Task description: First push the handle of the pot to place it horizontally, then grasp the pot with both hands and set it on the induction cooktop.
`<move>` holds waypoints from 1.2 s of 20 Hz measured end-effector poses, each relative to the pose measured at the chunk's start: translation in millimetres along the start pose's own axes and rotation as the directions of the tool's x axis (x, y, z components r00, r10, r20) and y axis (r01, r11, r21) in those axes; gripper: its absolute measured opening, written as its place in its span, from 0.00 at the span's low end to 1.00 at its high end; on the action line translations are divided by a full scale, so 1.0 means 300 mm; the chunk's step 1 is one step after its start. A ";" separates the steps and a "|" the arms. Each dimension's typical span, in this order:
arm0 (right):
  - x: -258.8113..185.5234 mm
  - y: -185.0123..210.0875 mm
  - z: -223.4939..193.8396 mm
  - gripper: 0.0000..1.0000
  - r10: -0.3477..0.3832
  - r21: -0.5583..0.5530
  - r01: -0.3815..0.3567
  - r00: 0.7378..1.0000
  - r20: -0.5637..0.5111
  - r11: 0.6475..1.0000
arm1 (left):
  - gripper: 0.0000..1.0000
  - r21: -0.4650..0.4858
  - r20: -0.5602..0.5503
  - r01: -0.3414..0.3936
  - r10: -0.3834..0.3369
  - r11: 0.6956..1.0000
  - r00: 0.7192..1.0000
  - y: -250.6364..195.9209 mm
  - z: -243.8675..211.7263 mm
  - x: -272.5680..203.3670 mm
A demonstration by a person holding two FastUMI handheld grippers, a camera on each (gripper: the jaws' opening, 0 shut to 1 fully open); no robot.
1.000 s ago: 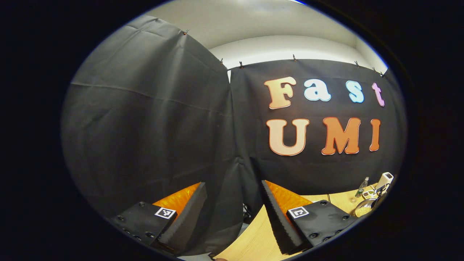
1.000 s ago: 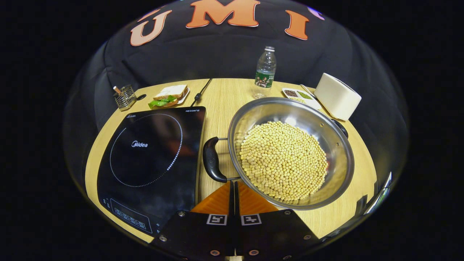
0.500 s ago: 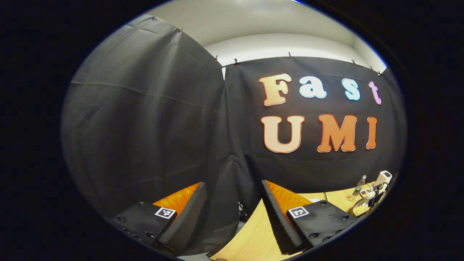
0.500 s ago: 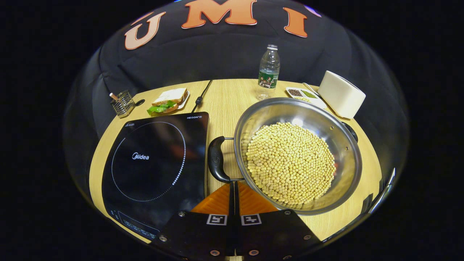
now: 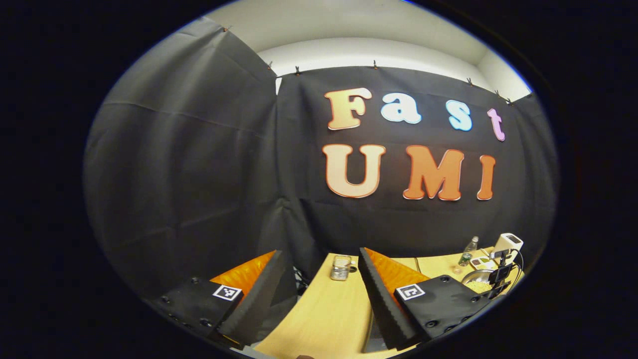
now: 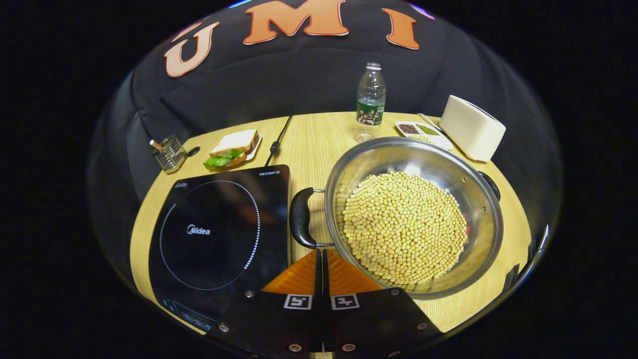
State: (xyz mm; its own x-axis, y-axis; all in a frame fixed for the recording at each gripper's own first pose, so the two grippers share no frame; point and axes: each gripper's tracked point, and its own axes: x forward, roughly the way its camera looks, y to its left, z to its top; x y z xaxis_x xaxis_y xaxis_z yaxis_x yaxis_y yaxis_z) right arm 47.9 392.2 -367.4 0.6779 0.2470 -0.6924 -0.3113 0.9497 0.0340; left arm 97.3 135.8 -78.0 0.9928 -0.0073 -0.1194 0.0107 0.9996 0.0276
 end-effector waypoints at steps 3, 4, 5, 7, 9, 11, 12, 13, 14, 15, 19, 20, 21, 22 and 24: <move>-0.057 -0.081 0.090 0.00 0.007 -0.013 -0.006 0.999 0.049 1.000 | 0.97 -0.060 -0.058 0.098 -0.101 0.993 0.993 -0.214 -0.098 0.061; -0.068 -0.130 0.123 0.00 -0.008 -0.031 0.011 0.997 0.072 0.999 | 0.97 -0.073 -0.072 0.122 -0.127 0.990 0.989 -0.287 -0.123 0.081; -0.081 -0.178 0.155 0.00 -0.018 -0.041 0.022 0.996 0.093 0.999 | 0.97 -0.075 -0.088 0.145 -0.152 0.987 0.985 -0.356 -0.154 0.096; -0.092 -0.274 0.196 0.00 -0.035 -0.047 0.040 0.993 0.115 0.998 | 0.98 -0.069 -0.112 0.194 -0.200 0.979 0.973 -0.506 -0.211 0.121; -0.089 -0.378 0.223 0.00 -0.054 -0.042 0.059 0.992 0.116 0.997 | 0.98 -0.068 -0.149 0.234 -0.242 0.970 0.959 -0.647 -0.271 0.147; -0.083 -0.485 0.246 0.00 -0.073 -0.025 0.076 0.991 0.115 0.997 | 0.98 -0.090 -0.185 0.268 -0.280 0.959 0.942 -0.781 -0.329 0.159; -0.076 -0.534 0.253 0.00 -0.080 -0.015 0.082 0.991 0.111 0.997 | 0.98 -0.096 -0.204 0.279 -0.294 0.955 0.934 -0.843 -0.359 0.168; -0.070 -0.579 0.260 0.00 -0.086 -0.006 0.087 0.991 0.107 0.996 | 0.98 -0.096 -0.227 0.282 -0.297 0.955 0.928 -0.892 -0.393 0.175; -0.064 -0.626 0.264 0.00 -0.092 -0.002 0.092 0.990 0.103 0.996 | 0.99 -0.094 -0.251 0.289 -0.303 0.953 0.919 -0.945 -0.427 0.182; -0.055 -0.672 0.270 0.00 -0.100 0.000 0.101 0.990 0.101 0.995 | 0.98 -0.094 -0.267 0.296 -0.310 0.951 0.912 -0.996 -0.452 0.185; -0.021 -0.824 0.286 0.00 -0.112 0.018 0.111 0.991 0.078 0.994 | 0.98 -0.105 -0.351 0.322 -0.339 0.941 0.873 -1.177 -0.585 0.199; -0.012 -0.852 0.284 0.00 -0.111 0.018 0.110 0.991 0.071 0.994 | 0.98 -0.113 -0.381 0.330 -0.347 0.937 0.857 -1.216 -0.621 0.194; -0.004 -0.881 0.286 0.01 -0.109 0.017 0.109 0.992 0.067 0.994 | 0.98 -0.117 -0.398 0.336 -0.354 0.934 0.846 -1.257 -0.652 0.195; 0.007 -0.906 0.284 0.01 -0.109 0.016 0.108 0.992 0.064 0.994 | 0.98 -0.117 -0.410 0.343 -0.360 0.932 0.838 -1.292 -0.679 0.199; 0.028 -0.944 0.277 0.01 -0.106 0.022 0.105 0.993 0.047 0.994 | 0.98 -0.103 -0.439 0.349 -0.358 0.931 0.824 -1.346 -0.726 0.196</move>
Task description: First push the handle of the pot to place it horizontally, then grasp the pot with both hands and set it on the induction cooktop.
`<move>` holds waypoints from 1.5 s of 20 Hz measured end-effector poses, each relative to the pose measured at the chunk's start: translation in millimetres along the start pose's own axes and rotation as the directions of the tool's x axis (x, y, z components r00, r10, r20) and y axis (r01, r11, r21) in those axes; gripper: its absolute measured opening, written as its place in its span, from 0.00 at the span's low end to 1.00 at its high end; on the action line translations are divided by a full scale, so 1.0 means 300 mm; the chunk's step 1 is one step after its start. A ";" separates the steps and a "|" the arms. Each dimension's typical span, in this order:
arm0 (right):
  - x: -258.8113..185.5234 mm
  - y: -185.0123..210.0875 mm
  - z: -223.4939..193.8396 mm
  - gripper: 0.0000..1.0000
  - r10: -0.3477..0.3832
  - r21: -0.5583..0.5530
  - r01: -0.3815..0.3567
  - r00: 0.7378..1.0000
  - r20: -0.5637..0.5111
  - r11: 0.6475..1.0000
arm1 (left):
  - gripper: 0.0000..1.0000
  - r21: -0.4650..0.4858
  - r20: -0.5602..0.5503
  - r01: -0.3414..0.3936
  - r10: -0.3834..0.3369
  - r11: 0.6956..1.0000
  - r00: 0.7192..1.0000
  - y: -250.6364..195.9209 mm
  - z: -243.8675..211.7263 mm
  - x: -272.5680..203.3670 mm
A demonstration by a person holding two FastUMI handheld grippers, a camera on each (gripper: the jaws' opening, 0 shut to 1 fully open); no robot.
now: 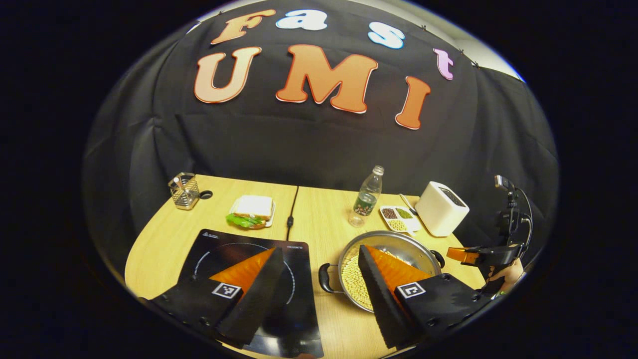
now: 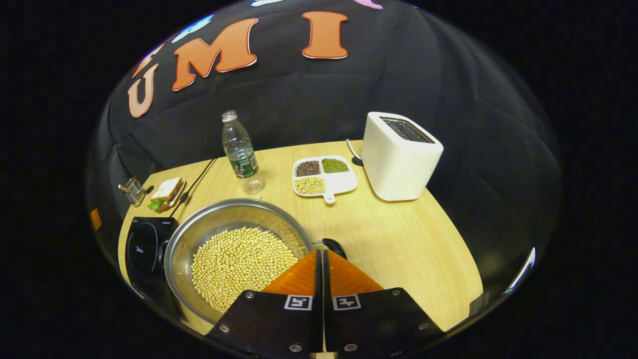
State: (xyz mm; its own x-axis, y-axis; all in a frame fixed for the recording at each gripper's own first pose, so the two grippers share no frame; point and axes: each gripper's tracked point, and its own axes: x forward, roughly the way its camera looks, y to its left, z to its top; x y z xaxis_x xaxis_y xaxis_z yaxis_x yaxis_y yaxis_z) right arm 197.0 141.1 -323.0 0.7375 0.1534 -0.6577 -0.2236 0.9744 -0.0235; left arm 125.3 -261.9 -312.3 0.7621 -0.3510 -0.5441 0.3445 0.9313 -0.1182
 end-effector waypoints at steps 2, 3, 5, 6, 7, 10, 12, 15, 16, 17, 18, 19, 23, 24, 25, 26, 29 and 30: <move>0.028 -0.028 -0.009 0.01 0.003 0.006 -0.003 1.000 -0.019 1.000 | 0.98 0.018 -0.034 0.001 0.000 1.000 0.999 -0.027 -0.036 0.038; 0.039 -0.034 -0.015 0.01 0.008 0.009 -0.008 0.999 -0.032 1.000 | 0.98 0.019 -0.054 -0.002 0.003 1.000 0.999 -0.033 -0.063 0.059; 0.059 -0.041 -0.019 0.06 0.022 0.011 -0.021 0.999 -0.048 1.000 | 0.98 0.011 -0.105 -0.004 0.006 1.000 0.994 -0.047 -0.115 0.106; 0.069 -0.043 -0.019 0.09 0.027 0.009 -0.027 0.998 -0.051 1.000 | 0.98 0.010 -0.131 -0.005 0.006 1.000 0.991 -0.052 -0.145 0.128; 0.077 -0.047 -0.020 0.19 0.033 0.005 -0.033 0.998 -0.054 0.999 | 0.98 0.010 -0.152 -0.007 0.008 1.000 0.988 -0.048 -0.170 0.158; 0.101 -0.043 -0.034 0.35 0.051 0.002 -0.051 0.996 -0.077 0.999 | 0.99 0.018 -0.206 -0.016 0.019 1.000 0.978 -0.047 -0.221 0.226; 0.114 -0.043 -0.035 0.43 0.056 0.001 -0.056 0.994 -0.088 0.998 | 0.99 0.012 -0.242 -0.022 0.025 1.000 0.970 -0.053 -0.254 0.248; 0.132 -0.068 -0.021 0.75 0.051 -0.005 -0.052 0.996 -0.079 0.999 | 0.99 0.018 -0.294 -0.051 0.054 0.999 0.954 -0.026 -0.306 0.300; 0.129 -0.072 -0.025 0.79 0.059 0.014 -0.058 0.994 -0.089 0.998 | 0.99 0.024 -0.312 -0.060 0.064 0.998 0.948 -0.018 -0.319 0.309; 0.122 -0.071 -0.021 0.85 0.072 0.045 -0.068 0.993 -0.092 0.997 | 0.99 0.028 -0.329 -0.063 0.069 0.998 0.942 -0.014 -0.332 0.322; 0.116 -0.062 -0.012 0.88 0.089 0.077 -0.083 0.992 -0.086 0.994 | 0.99 0.030 -0.346 -0.062 0.068 0.998 0.936 -0.014 -0.347 0.328; 0.110 -0.052 0.000 0.92 0.107 0.099 -0.099 0.992 -0.073 0.990 | 0.99 0.029 -0.362 -0.065 0.071 0.997 0.930 -0.012 -0.362 0.337; 0.113 -0.004 -0.036 0.95 0.160 0.070 -0.152 0.981 -0.108 0.986 | 0.98 0.011 -0.407 -0.076 0.074 0.997 0.910 -0.012 -0.401 0.350; 0.116 0.010 -0.050 0.95 0.166 0.055 -0.160 0.978 -0.124 0.986 | 0.97 0.012 -0.410 -0.065 0.064 0.998 0.910 -0.009 -0.405 0.363; 0.120 0.025 -0.058 0.96 0.177 0.044 -0.172 0.975 -0.134 0.984 | 0.96 0.016 -0.410 -0.063 0.064 0.998 0.910 -0.012 -0.402 0.365; 0.129 0.043 -0.071 0.96 0.182 0.033 -0.179 0.972 -0.146 0.983 | 0.97 0.021 -0.414 -0.061 0.064 0.998 0.908 -0.012 -0.402 0.367; 0.154 0.063 -0.102 1.00 0.181 0.015 -0.181 0.965 -0.188 0.983 | 0.96 0.026 -0.421 -0.056 0.062 0.998 0.905 -0.018 -0.401 0.378; 0.169 0.063 -0.119 0.95 0.173 0.011 -0.174 0.963 -0.205 0.985 | 0.90 0.029 -0.425 -0.056 0.063 0.998 0.903 -0.019 -0.405 0.385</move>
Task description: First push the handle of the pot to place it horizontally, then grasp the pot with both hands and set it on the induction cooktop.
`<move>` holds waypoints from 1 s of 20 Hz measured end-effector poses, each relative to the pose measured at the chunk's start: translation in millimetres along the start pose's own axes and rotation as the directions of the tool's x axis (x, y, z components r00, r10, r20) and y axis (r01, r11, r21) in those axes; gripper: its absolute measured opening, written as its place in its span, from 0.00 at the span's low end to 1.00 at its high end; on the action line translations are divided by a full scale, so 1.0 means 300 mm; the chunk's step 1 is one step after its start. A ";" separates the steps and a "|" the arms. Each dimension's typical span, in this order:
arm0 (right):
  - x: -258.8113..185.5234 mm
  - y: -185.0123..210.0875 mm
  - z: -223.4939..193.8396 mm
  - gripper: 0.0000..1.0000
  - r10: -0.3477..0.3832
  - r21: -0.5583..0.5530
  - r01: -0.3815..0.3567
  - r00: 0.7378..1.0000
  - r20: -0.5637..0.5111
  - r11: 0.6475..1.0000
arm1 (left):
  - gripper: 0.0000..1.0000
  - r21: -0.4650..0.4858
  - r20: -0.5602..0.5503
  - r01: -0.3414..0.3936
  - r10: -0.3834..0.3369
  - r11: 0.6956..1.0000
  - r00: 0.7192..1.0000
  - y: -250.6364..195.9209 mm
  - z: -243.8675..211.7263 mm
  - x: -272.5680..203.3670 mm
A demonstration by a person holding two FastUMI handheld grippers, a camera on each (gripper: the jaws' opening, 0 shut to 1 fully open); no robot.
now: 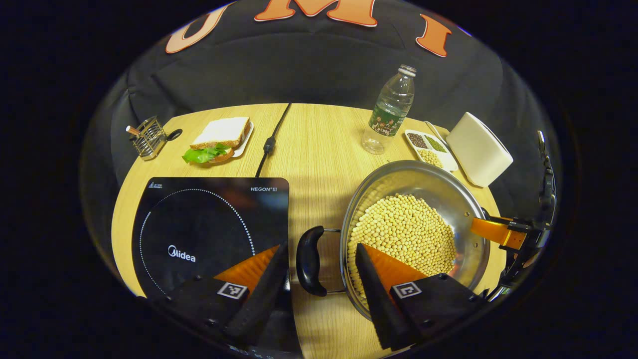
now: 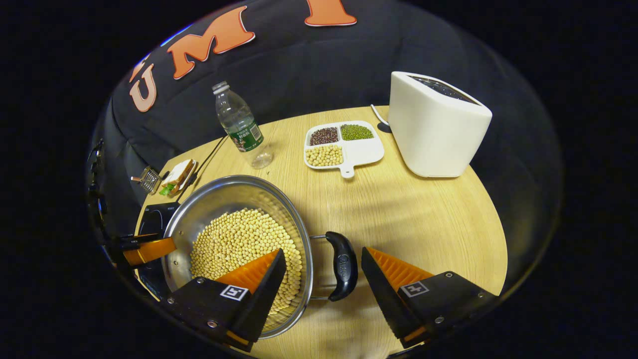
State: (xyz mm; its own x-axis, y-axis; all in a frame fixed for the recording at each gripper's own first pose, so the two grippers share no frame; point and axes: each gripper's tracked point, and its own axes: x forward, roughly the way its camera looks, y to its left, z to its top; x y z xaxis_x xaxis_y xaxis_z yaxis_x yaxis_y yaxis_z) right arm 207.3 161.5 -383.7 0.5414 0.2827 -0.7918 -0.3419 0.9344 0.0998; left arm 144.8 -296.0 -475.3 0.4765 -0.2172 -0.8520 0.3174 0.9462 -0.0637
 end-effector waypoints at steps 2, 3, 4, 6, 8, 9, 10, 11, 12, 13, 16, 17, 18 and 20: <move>0.029 -0.005 -0.019 0.91 -0.007 0.000 0.007 0.999 -0.036 1.000 | 0.79 -0.017 -0.060 0.004 -0.005 1.000 0.998 -0.021 -0.042 0.005; 0.046 -0.015 -0.030 0.86 -0.026 -0.004 0.026 0.998 -0.055 1.000 | 0.73 -0.014 -0.039 0.009 -0.010 1.000 0.999 -0.015 -0.031 0.029; 0.044 -0.027 -0.036 0.80 -0.033 -0.009 0.033 0.997 -0.068 0.999 | 0.67 -0.027 -0.068 0.009 -0.011 1.000 0.998 -0.009 -0.050 0.035; 0.056 -0.030 -0.039 0.64 -0.014 0.009 0.015 0.997 -0.072 1.000 | 0.65 -0.038 -0.101 0.027 -0.031 0.999 0.994 -0.019 -0.056 0.034; 0.052 -0.020 -0.030 0.58 -0.001 0.032 0.003 0.997 -0.075 0.999 | 0.58 -0.075 -0.130 0.030 -0.040 0.997 0.991 -0.027 -0.052 0.018; 0.049 -0.018 -0.029 0.48 -0.003 0.035 0.005 0.997 -0.073 0.999 | 0.55 -0.071 -0.135 0.024 -0.033 0.997 0.990 -0.028 -0.061 0.030; 0.049 -0.020 -0.030 0.51 -0.007 0.028 0.009 0.997 -0.075 1.000 | 0.51 -0.064 -0.132 0.019 -0.027 0.998 0.991 -0.028 -0.064 0.024; 0.046 -0.022 -0.025 0.49 -0.011 0.027 0.013 0.997 -0.073 1.000 | 0.48 -0.067 -0.137 0.019 -0.029 0.998 0.990 -0.036 -0.072 0.023; 0.047 -0.011 -0.017 0.49 -0.012 0.026 0.013 0.997 -0.074 1.000 | 0.48 -0.085 -0.137 0.023 -0.035 0.996 0.990 -0.043 -0.075 0.011; 0.047 -0.004 -0.003 0.49 -0.009 0.031 0.011 0.998 -0.067 0.999 | 0.47 -0.093 -0.135 0.028 -0.041 0.995 0.990 -0.048 -0.079 -0.008; 0.039 -0.012 -0.006 0.49 -0.004 0.025 0.005 0.999 -0.044 1.000 | 0.48 -0.082 -0.113 0.030 -0.039 0.996 0.993 -0.034 -0.056 -0.055; 0.042 -0.007 0.000 0.49 0.000 0.026 0.001 0.999 -0.034 1.000 | 0.47 -0.085 -0.107 0.030 -0.039 0.996 0.994 -0.027 -0.049 -0.073; 0.050 -0.005 -0.002 0.49 0.004 0.025 -0.003 1.000 -0.024 1.000 | 0.47 -0.091 -0.101 0.030 -0.039 0.995 0.994 -0.017 -0.039 -0.094; 0.054 -0.004 -0.004 0.49 0.009 0.022 -0.009 1.000 -0.012 1.000 | 0.48 -0.093 -0.094 0.031 -0.039 0.995 0.995 0.011 -0.030 -0.129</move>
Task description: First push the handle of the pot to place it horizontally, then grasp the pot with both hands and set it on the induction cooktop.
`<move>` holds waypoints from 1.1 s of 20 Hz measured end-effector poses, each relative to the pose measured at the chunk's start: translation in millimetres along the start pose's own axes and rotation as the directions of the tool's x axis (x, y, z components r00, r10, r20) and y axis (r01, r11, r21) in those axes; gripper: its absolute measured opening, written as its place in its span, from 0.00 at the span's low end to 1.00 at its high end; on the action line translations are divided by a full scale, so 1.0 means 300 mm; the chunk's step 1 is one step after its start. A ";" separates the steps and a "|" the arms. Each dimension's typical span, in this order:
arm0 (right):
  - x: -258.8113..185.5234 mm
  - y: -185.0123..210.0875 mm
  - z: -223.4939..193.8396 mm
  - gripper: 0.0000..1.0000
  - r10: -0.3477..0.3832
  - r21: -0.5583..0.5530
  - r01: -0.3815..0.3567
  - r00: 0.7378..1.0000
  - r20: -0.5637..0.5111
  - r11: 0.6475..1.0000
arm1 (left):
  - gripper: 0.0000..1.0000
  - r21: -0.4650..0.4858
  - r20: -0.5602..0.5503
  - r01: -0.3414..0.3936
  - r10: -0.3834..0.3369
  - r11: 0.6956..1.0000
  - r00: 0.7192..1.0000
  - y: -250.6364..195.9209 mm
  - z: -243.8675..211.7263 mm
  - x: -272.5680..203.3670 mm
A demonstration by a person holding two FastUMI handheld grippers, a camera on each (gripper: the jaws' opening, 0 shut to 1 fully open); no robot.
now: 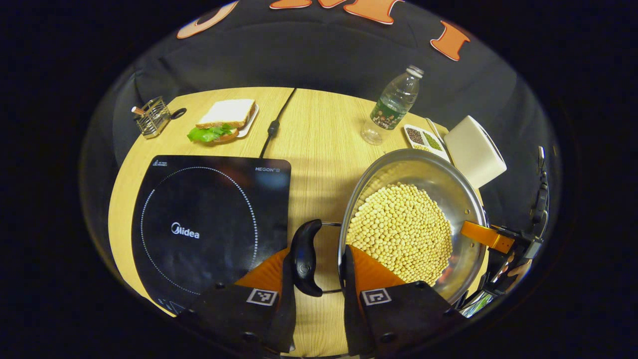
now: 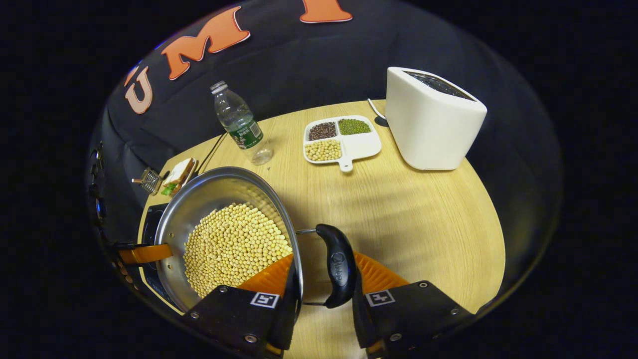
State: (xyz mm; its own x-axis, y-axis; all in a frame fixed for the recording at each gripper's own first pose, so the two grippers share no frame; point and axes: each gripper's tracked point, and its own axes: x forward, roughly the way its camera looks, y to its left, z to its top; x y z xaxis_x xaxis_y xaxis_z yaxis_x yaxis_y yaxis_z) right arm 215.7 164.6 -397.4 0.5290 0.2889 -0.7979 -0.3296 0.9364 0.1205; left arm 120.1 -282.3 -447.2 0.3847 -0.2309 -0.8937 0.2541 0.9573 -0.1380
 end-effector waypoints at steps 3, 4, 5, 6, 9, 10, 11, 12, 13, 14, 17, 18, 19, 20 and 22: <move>-0.007 -0.003 0.008 0.49 0.010 -0.005 -0.010 1.000 0.013 1.000 | 0.47 -0.005 0.006 0.001 -0.001 1.000 1.000 0.050 0.006 -0.061; -0.008 -0.003 0.008 0.49 0.014 -0.004 -0.014 1.000 0.012 1.000 | 0.47 -0.006 0.012 0.001 -0.001 1.000 1.000 0.071 0.009 -0.085; -0.005 -0.001 0.010 0.49 0.018 -0.004 -0.018 1.000 0.017 1.000 | 0.48 -0.001 0.017 0.002 -0.002 1.000 1.000 0.092 0.012 -0.104; -0.001 0.000 0.008 0.49 0.021 0.001 -0.021 1.000 0.024 1.000 | 0.47 0.001 0.025 0.003 -0.003 1.000 1.000 0.115 0.015 -0.127; 0.001 0.005 0.003 0.48 0.018 0.012 -0.019 0.999 0.029 1.000 | 0.47 -0.010 0.025 0.013 -0.012 1.000 1.000 0.197 0.017 -0.175; -0.003 0.004 0.006 0.43 0.016 0.012 -0.016 1.000 0.027 1.000 | 0.47 -0.015 0.020 0.017 -0.017 1.000 1.000 0.230 0.015 -0.187; -0.004 0.005 0.011 0.48 0.016 0.011 -0.016 0.999 0.028 1.000 | 0.47 -0.017 0.016 0.021 -0.020 1.000 1.000 0.266 0.013 -0.197; -0.014 0.001 0.015 0.48 0.020 0.013 -0.020 0.999 0.029 1.000 | 0.48 -0.016 0.017 0.023 -0.023 1.000 1.000 0.302 0.016 -0.212; -0.017 0.003 0.019 0.48 0.024 0.020 -0.024 0.999 0.033 1.000 | 0.48 -0.011 0.021 0.023 -0.023 1.000 1.000 0.341 0.019 -0.233; -0.014 0.004 0.014 0.49 0.027 0.026 -0.028 0.999 0.038 0.999 | 0.48 -0.004 0.030 0.022 -0.022 1.000 0.999 0.378 0.028 -0.255; -0.007 0.003 -0.003 0.49 0.032 0.037 -0.034 0.998 0.051 0.999 | 0.48 0.010 0.046 0.020 -0.020 1.000 0.999 0.490 0.047 -0.299; -0.009 0.002 -0.002 0.48 0.032 0.039 -0.034 0.998 0.052 0.999 | 0.47 0.015 0.045 0.022 -0.023 1.000 0.999 0.527 0.046 -0.313; -0.006 0.002 -0.003 0.48 0.032 0.041 -0.034 0.998 0.054 0.999 | 0.47 0.017 0.042 0.024 -0.025 1.000 0.999 0.556 0.054 -0.320; -0.008 0.003 -0.007 0.48 0.030 0.045 -0.033 0.998 0.055 0.998 | 0.47 0.017 0.040 0.026 -0.026 1.000 0.999 0.585 0.060 -0.329; -0.011 0.005 -0.008 0.49 0.030 0.055 -0.032 0.998 0.051 0.998 | 0.48 0.023 0.039 0.024 -0.025 0.999 0.999 0.655 0.055 -0.334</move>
State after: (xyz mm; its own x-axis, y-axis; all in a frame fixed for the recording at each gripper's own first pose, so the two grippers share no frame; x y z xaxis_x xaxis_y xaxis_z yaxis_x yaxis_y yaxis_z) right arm 211.5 164.5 -396.2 0.5581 0.3263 -0.7629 -0.3032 0.9360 0.1786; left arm 146.1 -73.9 -377.9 0.4125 -0.2611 -0.8727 0.2839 0.9472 -0.1492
